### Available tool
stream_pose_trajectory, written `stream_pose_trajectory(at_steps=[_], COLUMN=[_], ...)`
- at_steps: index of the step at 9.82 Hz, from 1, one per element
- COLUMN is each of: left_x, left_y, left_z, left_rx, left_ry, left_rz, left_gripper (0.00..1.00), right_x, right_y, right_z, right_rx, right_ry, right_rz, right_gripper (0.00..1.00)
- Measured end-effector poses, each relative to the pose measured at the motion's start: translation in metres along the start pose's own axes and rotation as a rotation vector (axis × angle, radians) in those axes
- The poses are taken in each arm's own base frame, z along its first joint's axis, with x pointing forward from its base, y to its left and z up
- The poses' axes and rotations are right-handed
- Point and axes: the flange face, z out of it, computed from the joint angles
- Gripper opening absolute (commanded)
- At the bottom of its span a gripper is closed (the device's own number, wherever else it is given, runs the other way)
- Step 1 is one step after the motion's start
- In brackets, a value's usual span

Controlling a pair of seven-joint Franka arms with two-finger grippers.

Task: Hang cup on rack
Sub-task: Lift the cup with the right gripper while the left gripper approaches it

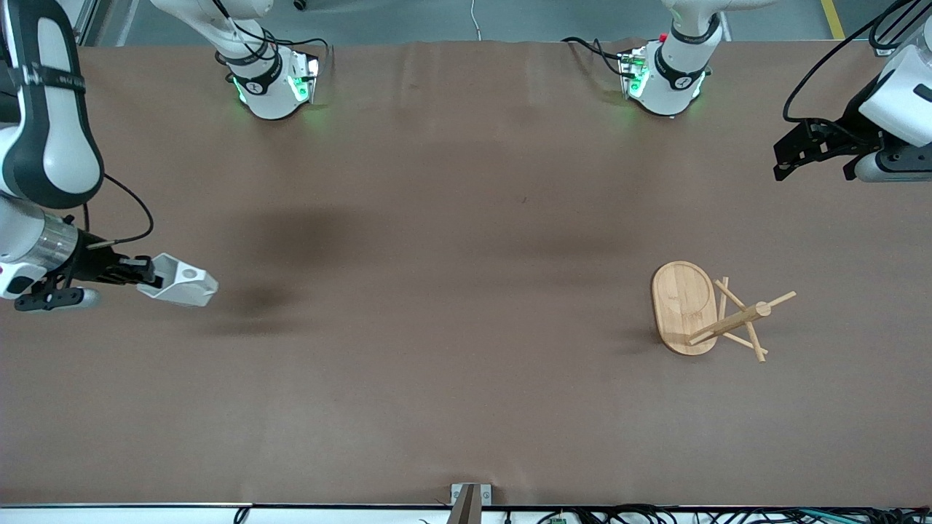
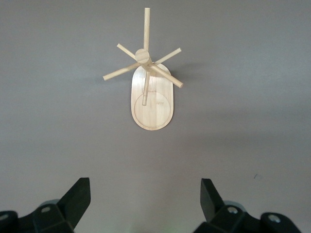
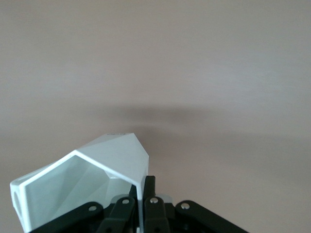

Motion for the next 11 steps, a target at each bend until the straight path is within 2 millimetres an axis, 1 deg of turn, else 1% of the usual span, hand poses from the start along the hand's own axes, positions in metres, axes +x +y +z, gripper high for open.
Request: stream_pose_trajectory(at_steps=[2,3,4,5,6,7,8,10,11], left_x=[0.0,0.0,0.0,-0.001,-0.002,-0.004,-0.009,-0.026,-0.035], left_y=[0.004,0.005,0.005,0.011,0.028,0.055,0.089,0.166,0.198], left_z=[0.0,0.0,0.0,0.0,-0.002,-0.005,-0.008,-0.006,-0.005], left_rx=[0.0,0.0,0.0,-0.002,-0.005,-0.01,-0.015,-0.03,-0.047], left_ry=[0.002,0.002,0.002,0.003,0.008,0.018,0.026,0.023,0.02], left_rz=[0.007,0.008,0.01,0.021,0.06,0.117,0.186,0.332,0.395], left_gripper=[1.0,1.0,1.0,1.0,1.0,1.0,1.0,1.0,1.0], right_x=[0.007,0.009,0.012,0.013,0.014,0.014,0.013,0.009,0.008], right_y=[-0.049,-0.071,-0.096,-0.124,-0.153,-0.178,-0.2,-0.235,-0.25], right_z=[-0.007,-0.009,-0.007,-0.002,0.003,0.007,0.009,0.013,0.016], right_rx=[0.23,0.339,0.42,0.48,0.54,0.61,0.672,0.765,0.809], right_ry=[-0.004,-0.001,0.002,-0.005,-0.014,-0.018,-0.021,-0.035,-0.044], right_rz=[0.023,0.034,0.037,0.036,0.034,0.035,0.035,0.033,0.035], right_gripper=[0.0,0.0,0.0,0.0,0.0,0.0,0.0,0.0,0.0])
